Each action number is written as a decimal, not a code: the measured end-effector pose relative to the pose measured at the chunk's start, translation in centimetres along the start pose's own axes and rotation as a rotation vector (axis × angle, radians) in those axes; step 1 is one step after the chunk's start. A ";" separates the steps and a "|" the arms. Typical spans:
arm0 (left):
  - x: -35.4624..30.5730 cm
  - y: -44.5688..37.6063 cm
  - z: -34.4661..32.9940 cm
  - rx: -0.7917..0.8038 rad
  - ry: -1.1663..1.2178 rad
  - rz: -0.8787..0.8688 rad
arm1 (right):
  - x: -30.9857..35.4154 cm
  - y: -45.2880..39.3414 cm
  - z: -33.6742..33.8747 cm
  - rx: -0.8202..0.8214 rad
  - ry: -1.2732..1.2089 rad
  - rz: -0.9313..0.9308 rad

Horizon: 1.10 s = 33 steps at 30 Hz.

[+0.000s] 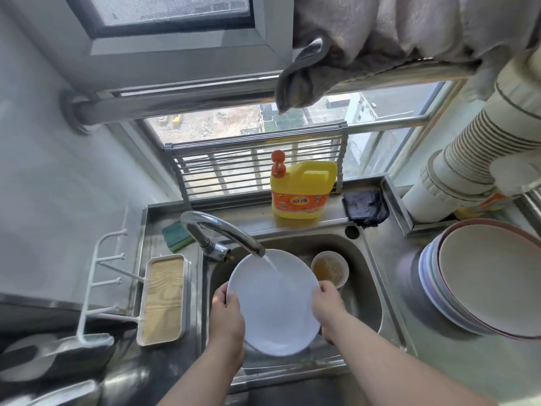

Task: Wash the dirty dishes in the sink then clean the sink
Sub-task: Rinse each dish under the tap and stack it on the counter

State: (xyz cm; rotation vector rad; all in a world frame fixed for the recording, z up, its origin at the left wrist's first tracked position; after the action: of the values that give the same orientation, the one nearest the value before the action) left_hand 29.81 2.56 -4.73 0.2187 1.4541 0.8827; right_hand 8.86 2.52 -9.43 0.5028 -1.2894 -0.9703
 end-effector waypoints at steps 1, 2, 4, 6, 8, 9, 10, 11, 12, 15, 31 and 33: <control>0.8 -0.1 -0.1 -0.017 -0.011 0.040 | 0.4 0.1 0.8 -0.021 0.002 0.036; 1.6 -0.1 -0.3 -0.023 0.002 0.101 | 0.9 0.2 1.6 -0.030 0.001 0.068; 2.9 0.1 -1.1 -0.006 0.091 0.236 | 1.8 0.4 3.2 -0.043 -0.005 0.149; 3.7 0.7 -2.4 0.045 0.164 0.323 | 2.7 0.8 4.8 -0.074 -0.003 0.233; 4.2 1.5 -4.0 0.126 0.184 0.364 | 3.3 1.2 6.5 -0.097 0.040 0.292; 4.3 1.9 -4.9 0.170 0.173 0.380 | 3.7 1.3 7.4 -0.098 0.070 0.311; 4.3 2.3 -5.9 0.202 0.155 0.404 | 4.1 1.3 8.4 -0.093 0.100 0.318; 4.4 2.6 -6.7 0.213 0.146 0.447 | 4.5 1.3 9.4 -0.088 0.129 0.316; 4.7 2.9 -7.3 0.201 0.143 0.506 | 5.0 1.1 10.2 -0.084 0.148 0.299; 5.5 3.3 -8.3 0.192 0.055 0.618 | 6.0 0.7 11.8 -0.002 0.008 0.163; 3.6 9.3 -18.8 0.178 -0.360 0.026 | 7.4 2.8 27.6 -0.111 0.480 0.676; 3.0 10.5 -22.2 0.231 -0.382 -0.097 | 6.0 2.0 32.4 -0.226 0.564 0.697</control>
State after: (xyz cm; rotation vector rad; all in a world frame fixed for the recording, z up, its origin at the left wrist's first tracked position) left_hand 5.07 3.34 -4.01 0.4596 1.1939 0.5563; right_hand -21.40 4.95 3.68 0.1063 -0.7366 -0.3349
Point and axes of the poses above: each hand's wrist, its own y-axis away from the middle knuckle, its own z-axis out of the back of the hand, x = y × z, the point moved 2 cm from there along -y, towards the middle knuckle, and after that the axes turned 3 degrees about -x, right-handed, at the moved point
